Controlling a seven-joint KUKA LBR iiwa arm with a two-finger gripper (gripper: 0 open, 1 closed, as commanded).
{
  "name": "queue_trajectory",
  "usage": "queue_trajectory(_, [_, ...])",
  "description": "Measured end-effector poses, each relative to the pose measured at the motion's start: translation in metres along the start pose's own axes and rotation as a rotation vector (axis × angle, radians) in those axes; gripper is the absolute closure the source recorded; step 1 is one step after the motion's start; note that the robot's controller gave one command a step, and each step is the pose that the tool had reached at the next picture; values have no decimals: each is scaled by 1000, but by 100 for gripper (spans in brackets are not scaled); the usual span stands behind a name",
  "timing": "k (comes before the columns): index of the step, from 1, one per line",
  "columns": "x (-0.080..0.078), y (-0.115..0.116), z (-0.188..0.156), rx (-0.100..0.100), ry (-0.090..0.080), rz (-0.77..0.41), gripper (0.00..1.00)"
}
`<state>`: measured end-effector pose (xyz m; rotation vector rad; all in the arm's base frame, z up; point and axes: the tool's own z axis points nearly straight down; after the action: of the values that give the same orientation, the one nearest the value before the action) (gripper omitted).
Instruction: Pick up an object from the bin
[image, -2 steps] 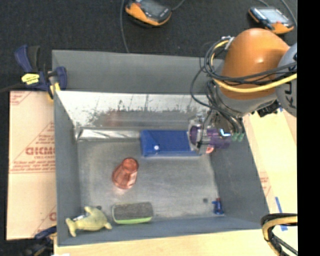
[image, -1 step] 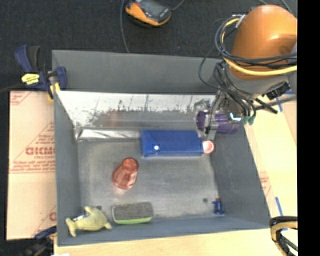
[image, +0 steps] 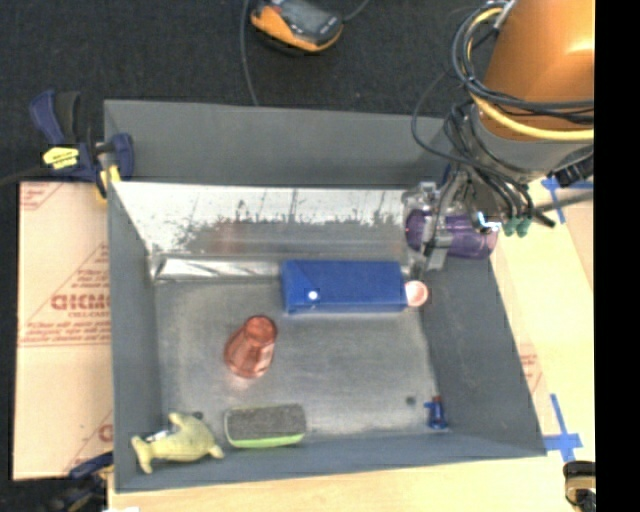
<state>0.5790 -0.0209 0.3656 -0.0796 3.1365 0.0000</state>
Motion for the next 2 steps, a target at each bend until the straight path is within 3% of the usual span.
queue_trajectory(1, [-21,-23,-50,0,3,10,0])
queue_trajectory(2, [-6,-13,-101,0,-1,-6,0])
